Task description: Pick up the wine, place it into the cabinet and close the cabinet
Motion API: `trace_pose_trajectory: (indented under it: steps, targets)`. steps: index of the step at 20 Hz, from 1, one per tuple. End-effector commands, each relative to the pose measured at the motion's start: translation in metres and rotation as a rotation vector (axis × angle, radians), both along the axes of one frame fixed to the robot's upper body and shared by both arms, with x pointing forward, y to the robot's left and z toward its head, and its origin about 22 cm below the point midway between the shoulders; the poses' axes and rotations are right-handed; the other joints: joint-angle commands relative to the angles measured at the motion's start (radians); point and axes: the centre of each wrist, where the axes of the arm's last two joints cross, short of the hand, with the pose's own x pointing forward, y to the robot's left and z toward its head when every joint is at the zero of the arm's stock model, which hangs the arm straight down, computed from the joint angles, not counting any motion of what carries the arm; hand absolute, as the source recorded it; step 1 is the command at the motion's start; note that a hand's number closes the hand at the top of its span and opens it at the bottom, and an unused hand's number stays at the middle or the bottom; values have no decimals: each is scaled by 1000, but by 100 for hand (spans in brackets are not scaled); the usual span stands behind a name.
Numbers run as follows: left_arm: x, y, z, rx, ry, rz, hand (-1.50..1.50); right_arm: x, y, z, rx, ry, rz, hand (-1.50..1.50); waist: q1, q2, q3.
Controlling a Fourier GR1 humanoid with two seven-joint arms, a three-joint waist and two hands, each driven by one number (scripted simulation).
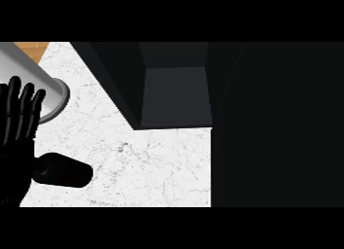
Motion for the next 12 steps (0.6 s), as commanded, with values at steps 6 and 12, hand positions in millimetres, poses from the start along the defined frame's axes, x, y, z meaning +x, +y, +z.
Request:
trace_pose_trajectory:
  steps: [6,12]
  targets:
    - [10,-10,9,86,31,-644,-150,-22,2,-2,-3,33,35,-150,-5,16,-25]
    - [-17,2,6,-6,301,-794,-150,-62,19,15,-21,157,368,-150,21,9,-24]
